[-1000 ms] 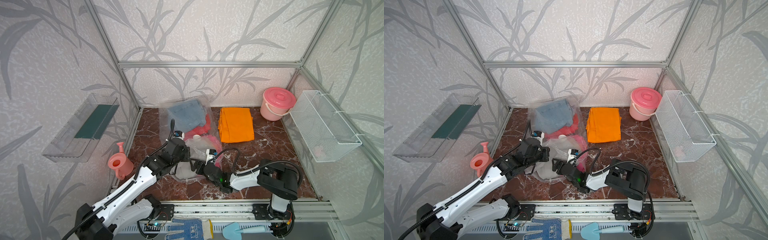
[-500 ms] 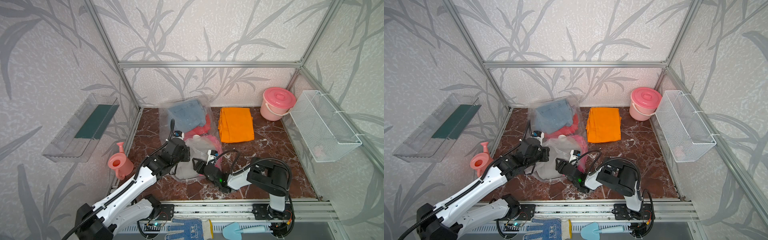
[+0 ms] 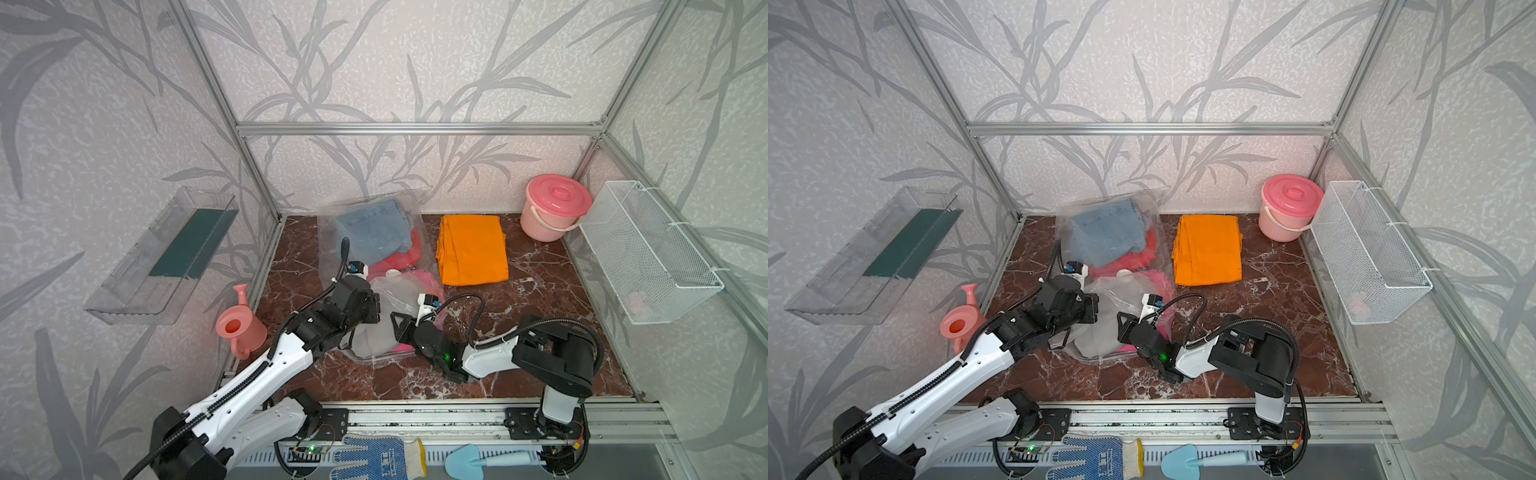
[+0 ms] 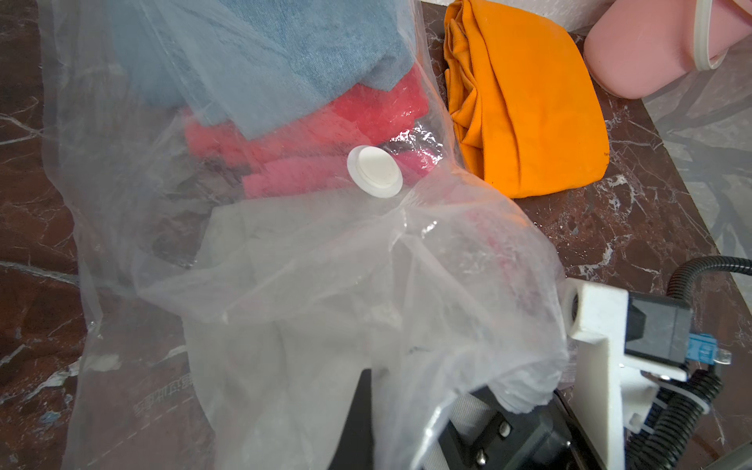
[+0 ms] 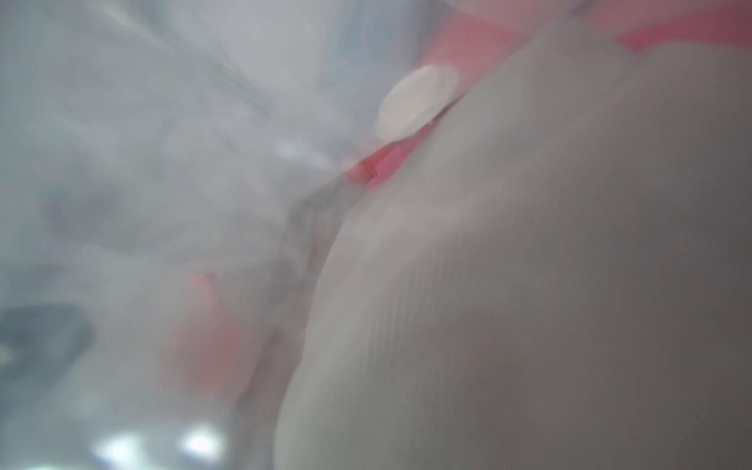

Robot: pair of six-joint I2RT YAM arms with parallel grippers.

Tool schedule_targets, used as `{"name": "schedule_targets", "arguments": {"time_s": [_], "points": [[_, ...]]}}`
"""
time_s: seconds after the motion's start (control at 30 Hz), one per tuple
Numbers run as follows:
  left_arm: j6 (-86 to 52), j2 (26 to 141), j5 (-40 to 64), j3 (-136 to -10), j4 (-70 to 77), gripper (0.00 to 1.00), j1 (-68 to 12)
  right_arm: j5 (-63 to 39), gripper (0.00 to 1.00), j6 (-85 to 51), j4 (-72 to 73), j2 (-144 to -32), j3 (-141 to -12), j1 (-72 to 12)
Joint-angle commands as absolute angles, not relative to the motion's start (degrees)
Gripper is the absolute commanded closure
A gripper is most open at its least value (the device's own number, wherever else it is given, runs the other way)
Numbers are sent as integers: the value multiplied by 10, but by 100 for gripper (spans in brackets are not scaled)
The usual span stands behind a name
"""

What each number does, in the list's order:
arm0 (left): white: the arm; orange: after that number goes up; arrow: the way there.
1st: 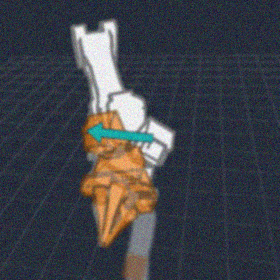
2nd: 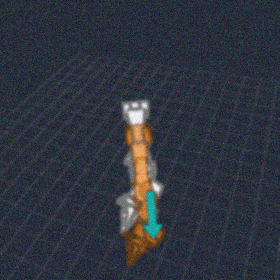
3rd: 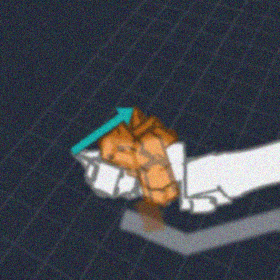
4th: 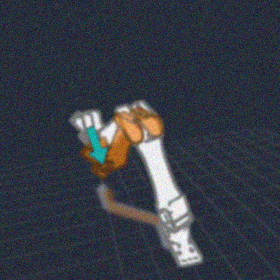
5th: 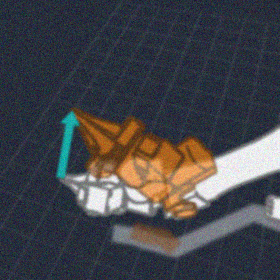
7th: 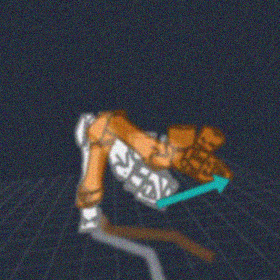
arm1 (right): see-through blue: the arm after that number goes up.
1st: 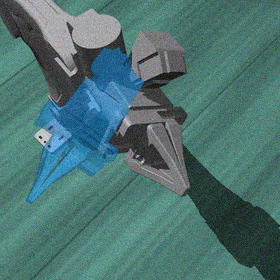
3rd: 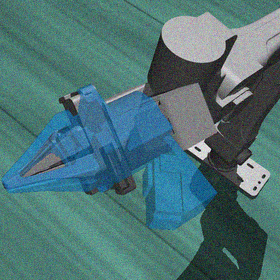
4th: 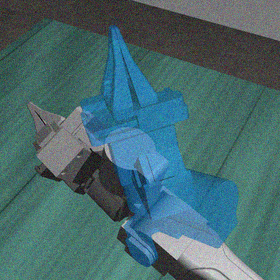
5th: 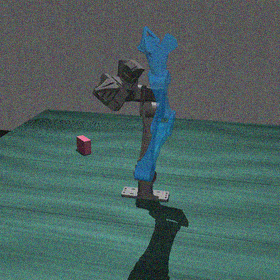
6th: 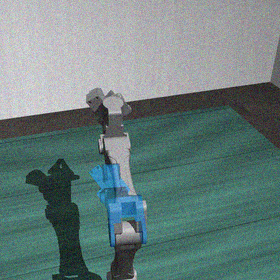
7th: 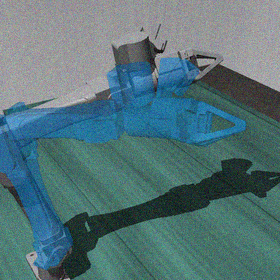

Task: Take the trousers out of the vacuum bag
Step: Take out the trousers from the vacuum bag.

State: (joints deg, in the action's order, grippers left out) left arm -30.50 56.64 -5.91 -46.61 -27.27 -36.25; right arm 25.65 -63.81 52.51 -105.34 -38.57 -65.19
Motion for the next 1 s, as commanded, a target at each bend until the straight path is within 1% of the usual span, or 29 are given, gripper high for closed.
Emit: {"name": "schedule_targets", "arguments": {"time_s": [0.0, 0.1, 0.17, 0.2, 0.33, 0.43, 0.47, 0.63, 0.73, 0.8, 0.97], "points": [[-301, 563, -66, -487, -280, 100, -361, 273, 64, -655, 553, -1085, -375, -652], [-302, 562, -67, -486, -283, 100, -361, 267, 45, -668, 557, -1115, -385, -649], [-303, 561, -67, -485, -284, 100, -361, 260, 41, -669, 563, -1131, -395, -644], [-304, 561, -67, -486, -285, 100, -360, 259, 43, -671, 565, -1135, -399, -641], [-307, 560, -65, -484, -290, 100, -361, 257, 71, -657, 573, -1128, -409, -633], [-310, 559, -68, -479, -289, 100, -361, 252, 84, -630, 560, -1095, -409, -633], [-311, 560, -68, -479, -289, 100, -361, 250, 86, -622, 550, -1079, -407, -634], [-317, 561, -66, -475, -280, 100, -361, 268, 93, -582, 519, -999, -387, -658], [-318, 562, -67, -474, -278, 100, -361, 274, 94, -562, 486, -961, -388, -676], [-318, 562, -63, -474, -274, 100, -361, 283, 94, -566, 475, -959, -381, -687], [-319, 565, -62, -469, -273, 100, -361, 288, 95, -611, 512, -974, -351, -698]]}}
